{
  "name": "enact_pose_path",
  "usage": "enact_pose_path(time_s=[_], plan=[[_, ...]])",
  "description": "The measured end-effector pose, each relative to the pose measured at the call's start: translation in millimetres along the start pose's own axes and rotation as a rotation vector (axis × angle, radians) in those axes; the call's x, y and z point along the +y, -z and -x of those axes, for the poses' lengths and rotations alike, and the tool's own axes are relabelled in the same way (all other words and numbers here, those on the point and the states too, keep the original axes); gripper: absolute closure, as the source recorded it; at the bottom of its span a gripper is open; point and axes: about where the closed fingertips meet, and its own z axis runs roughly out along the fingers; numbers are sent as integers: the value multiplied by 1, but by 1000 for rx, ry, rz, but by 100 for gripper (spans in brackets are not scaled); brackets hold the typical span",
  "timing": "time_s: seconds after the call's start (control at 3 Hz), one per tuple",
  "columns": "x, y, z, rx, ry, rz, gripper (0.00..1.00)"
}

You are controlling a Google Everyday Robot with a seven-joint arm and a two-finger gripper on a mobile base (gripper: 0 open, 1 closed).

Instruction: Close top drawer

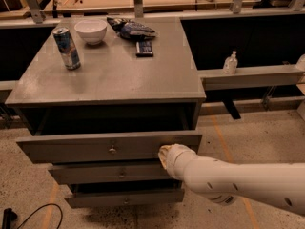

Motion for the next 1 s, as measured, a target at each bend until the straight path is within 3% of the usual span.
enact_pose_path(time_s=[1.0], plan=[[-49,-36,-20,26,28,-53,100]])
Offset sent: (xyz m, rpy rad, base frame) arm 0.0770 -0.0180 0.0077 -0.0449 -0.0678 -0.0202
